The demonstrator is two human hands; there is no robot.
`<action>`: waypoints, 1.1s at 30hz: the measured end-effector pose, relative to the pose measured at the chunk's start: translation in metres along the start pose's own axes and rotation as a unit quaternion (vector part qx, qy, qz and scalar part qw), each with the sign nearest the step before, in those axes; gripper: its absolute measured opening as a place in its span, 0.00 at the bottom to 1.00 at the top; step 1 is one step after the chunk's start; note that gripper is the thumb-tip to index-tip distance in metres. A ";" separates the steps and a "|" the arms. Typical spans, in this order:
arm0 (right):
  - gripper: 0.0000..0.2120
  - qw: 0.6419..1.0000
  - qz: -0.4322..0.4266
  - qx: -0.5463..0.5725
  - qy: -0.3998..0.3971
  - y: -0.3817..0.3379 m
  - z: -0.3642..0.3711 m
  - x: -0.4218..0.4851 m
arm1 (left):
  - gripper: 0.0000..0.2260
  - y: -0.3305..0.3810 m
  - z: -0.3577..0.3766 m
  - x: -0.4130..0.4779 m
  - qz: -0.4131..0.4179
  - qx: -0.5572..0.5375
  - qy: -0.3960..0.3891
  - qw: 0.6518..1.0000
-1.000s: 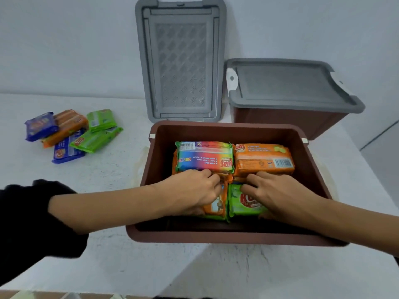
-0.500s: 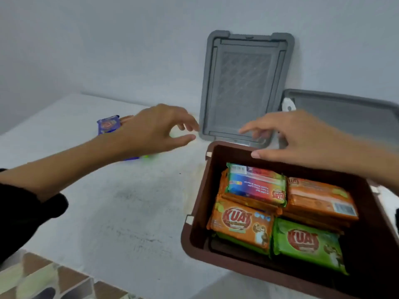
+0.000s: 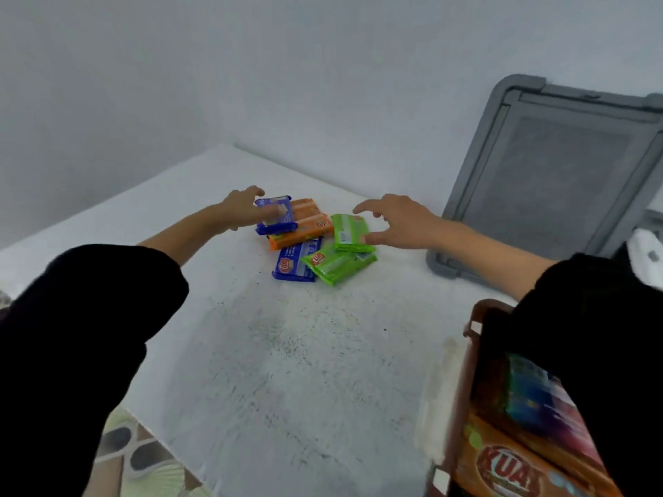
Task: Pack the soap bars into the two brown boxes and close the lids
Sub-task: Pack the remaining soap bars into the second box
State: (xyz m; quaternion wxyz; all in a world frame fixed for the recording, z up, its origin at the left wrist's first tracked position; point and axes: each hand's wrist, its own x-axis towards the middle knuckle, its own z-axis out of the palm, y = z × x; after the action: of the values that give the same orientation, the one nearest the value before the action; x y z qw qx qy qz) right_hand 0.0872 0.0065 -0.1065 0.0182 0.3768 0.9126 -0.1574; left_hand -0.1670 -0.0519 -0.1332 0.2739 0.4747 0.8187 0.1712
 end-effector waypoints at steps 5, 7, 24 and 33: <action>0.33 0.995 0.087 0.041 -0.038 0.004 0.037 0.064 | 0.39 0.010 0.023 0.036 -0.038 -0.012 0.019 0.999; 0.35 0.991 0.117 0.047 -0.043 0.004 0.049 0.078 | 0.38 0.015 0.030 0.043 -0.034 0.049 0.025 0.998; 0.36 0.986 0.113 0.121 0.002 0.007 0.006 0.049 | 0.30 0.020 0.001 0.021 0.111 0.105 0.107 0.982; 0.31 0.990 0.084 0.062 0.097 0.018 -0.083 -0.120 | 0.33 0.113 -0.028 -0.103 0.375 0.093 0.025 0.922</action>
State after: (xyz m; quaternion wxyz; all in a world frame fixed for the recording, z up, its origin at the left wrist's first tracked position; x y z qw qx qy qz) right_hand 0.1927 -0.0380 -0.0142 -0.0807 0.4661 0.8637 -0.1739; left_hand -0.0657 -0.0871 -0.0204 0.1239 0.7658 0.5996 0.1966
